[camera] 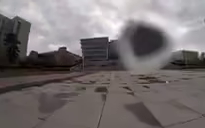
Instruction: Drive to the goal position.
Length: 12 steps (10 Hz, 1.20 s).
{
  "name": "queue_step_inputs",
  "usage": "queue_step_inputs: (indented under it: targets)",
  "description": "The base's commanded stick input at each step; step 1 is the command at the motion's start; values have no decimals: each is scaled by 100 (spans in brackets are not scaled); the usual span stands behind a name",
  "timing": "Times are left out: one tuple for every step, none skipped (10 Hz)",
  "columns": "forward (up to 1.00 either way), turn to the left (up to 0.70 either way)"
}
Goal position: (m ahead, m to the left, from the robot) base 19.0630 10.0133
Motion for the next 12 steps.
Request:
queue_step_inputs:
  targets:
    - [70,0]
    - [70,0]
    - [70,0]
    - [70,0]
    - [70,0]
    - [70,0]
    - [70,0]
    - [70,0]
    - [70,0]
    - [70,0]
    - [70,0]
    - [70,0]
